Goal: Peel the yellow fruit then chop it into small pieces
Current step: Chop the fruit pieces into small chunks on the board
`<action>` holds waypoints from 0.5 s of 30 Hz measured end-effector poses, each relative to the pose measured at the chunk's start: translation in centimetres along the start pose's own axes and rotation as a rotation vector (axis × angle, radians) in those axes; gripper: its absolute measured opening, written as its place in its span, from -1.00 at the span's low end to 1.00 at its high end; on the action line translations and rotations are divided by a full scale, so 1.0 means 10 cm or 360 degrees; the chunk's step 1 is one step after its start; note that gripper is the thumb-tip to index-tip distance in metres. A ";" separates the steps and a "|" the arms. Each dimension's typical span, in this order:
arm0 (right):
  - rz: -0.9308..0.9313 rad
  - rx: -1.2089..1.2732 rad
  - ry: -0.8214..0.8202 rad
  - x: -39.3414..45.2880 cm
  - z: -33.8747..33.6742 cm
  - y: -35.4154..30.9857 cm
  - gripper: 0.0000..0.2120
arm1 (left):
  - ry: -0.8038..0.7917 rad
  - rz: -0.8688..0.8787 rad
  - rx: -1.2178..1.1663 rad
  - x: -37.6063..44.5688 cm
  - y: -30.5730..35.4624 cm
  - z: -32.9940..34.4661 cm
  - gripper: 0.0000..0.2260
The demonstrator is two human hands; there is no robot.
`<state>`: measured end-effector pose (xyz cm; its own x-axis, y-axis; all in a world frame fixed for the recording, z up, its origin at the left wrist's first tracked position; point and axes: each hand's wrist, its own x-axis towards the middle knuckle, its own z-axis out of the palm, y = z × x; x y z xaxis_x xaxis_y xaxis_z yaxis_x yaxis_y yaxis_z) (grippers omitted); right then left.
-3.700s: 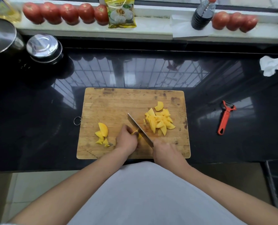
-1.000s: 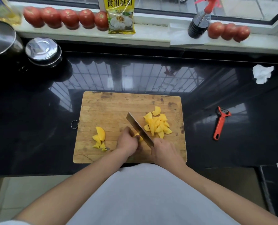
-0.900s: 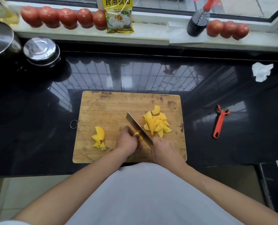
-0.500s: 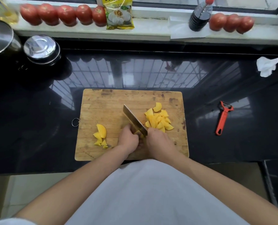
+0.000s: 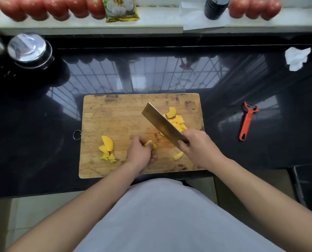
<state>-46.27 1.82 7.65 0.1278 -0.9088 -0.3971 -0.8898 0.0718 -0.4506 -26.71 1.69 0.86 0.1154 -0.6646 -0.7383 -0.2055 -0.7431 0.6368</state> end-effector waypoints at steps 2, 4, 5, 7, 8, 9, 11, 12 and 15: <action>-0.0007 0.0026 0.0055 -0.04 0.03 -0.01 -0.83 | 0.0008 -0.0010 0.0007 -0.01 0.01 0.00 -0.93; -0.0003 0.0041 0.0086 -0.08 0.04 -0.05 -0.85 | 0.0003 -0.0024 -0.0014 -0.03 0.02 -0.01 -0.94; 0.0000 0.0045 0.0089 -0.10 0.05 -0.07 -0.86 | -0.0003 -0.0029 -0.0024 -0.03 0.02 -0.01 -0.94; 0.0014 0.0052 0.0069 -0.17 0.10 -0.10 -0.87 | -0.0018 -0.0029 -0.0045 -0.03 0.03 -0.03 -0.94; 0.0020 0.0049 0.0048 -0.22 0.13 -0.11 -0.88 | -0.0026 -0.0026 -0.0047 -0.03 0.02 -0.03 -0.94; 0.0032 0.0049 0.0025 -0.27 0.18 -0.11 -0.89 | -0.0035 -0.0022 -0.0036 -0.03 0.02 -0.04 -0.94; 0.0081 0.0088 -0.0026 -0.37 0.28 -0.08 -0.90 | -0.0048 -0.0015 -0.0012 -0.01 0.01 -0.05 -0.93; 0.0119 0.0115 -0.0055 -0.41 0.34 -0.06 -0.89 | -0.0051 -0.0013 -0.0014 0.00 0.00 -0.06 -0.93; 0.0195 0.0139 -0.0073 -0.44 0.42 0.03 -0.92 | -0.0056 -0.0017 -0.0038 0.00 -0.01 -0.06 -0.92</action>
<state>-45.30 7.57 5.95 0.0423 -0.8713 -0.4889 -0.8587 0.2185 -0.4637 -26.15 1.70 0.93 0.0830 -0.6538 -0.7521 -0.1809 -0.7521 0.6338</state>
